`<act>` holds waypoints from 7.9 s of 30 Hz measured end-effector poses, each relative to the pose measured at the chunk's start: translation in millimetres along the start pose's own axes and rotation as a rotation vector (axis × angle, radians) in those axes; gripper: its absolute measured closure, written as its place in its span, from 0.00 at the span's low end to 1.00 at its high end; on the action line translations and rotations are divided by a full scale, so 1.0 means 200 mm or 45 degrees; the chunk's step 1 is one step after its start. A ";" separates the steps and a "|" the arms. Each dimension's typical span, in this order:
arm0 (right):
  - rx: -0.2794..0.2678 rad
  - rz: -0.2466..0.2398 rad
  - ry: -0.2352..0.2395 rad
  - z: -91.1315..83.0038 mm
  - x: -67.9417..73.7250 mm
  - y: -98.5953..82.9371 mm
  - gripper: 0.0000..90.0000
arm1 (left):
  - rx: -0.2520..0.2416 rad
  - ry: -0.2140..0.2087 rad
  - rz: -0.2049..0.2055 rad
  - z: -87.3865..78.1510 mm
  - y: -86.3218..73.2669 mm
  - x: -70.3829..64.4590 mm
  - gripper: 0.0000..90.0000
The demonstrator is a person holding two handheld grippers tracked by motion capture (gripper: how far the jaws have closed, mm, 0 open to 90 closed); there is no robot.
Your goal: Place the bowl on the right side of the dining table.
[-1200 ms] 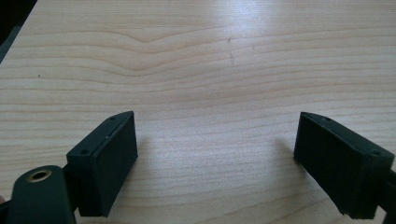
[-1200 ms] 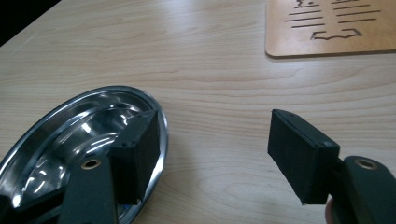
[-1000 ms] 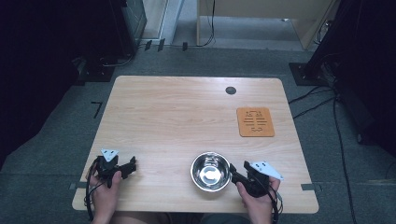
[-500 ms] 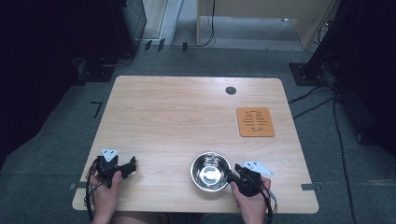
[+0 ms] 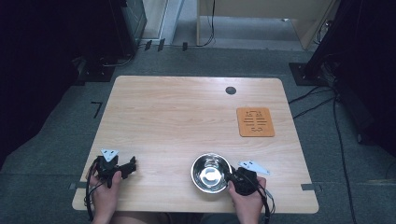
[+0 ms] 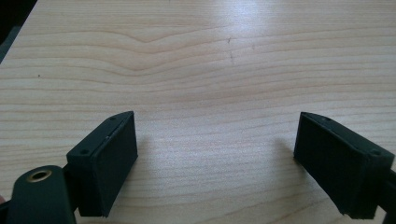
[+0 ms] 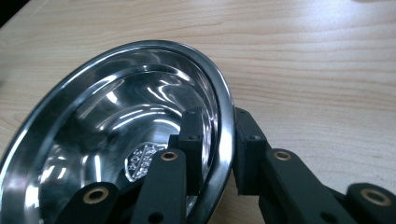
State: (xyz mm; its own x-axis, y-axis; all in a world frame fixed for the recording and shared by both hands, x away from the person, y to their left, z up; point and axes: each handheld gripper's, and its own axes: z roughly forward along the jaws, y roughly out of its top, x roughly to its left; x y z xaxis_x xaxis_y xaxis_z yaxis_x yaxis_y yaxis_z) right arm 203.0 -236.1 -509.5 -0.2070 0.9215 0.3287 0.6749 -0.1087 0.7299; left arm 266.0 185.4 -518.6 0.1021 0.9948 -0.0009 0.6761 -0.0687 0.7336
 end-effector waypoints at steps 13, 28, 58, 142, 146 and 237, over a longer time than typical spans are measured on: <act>-0.057 0.105 0.100 0.01 -0.05 -0.01 0.91 | 0.000 0.000 0.000 0.00 0.00 0.00 0.15; -0.136 0.267 0.185 -0.04 -0.11 0.02 0.93 | 0.000 -0.001 0.001 0.00 0.00 0.00 0.15; -0.322 0.420 0.047 -0.17 -0.39 0.22 0.93 | 0.001 -0.003 0.004 0.00 0.00 0.00 0.15; -0.419 0.707 -0.277 0.15 -0.78 0.50 0.93 | 0.002 -0.005 0.005 0.00 0.00 0.00 0.15; -0.421 0.708 -0.284 0.17 -0.79 0.52 0.93 | 0.001 -0.005 0.004 0.00 0.00 0.00 0.15; -0.304 0.178 -0.307 -0.03 -0.66 0.47 0.25 | 0.000 -0.005 0.004 0.00 0.00 0.00 0.15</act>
State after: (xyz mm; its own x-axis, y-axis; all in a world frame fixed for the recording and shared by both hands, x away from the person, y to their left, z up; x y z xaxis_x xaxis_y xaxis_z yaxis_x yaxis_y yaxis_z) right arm 288.8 -370.1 -480.2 0.0675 0.9498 0.3056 0.4948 -0.2978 0.8163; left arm 265.9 185.2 -518.5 0.1068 0.9943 -0.0013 0.6759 -0.0717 0.7335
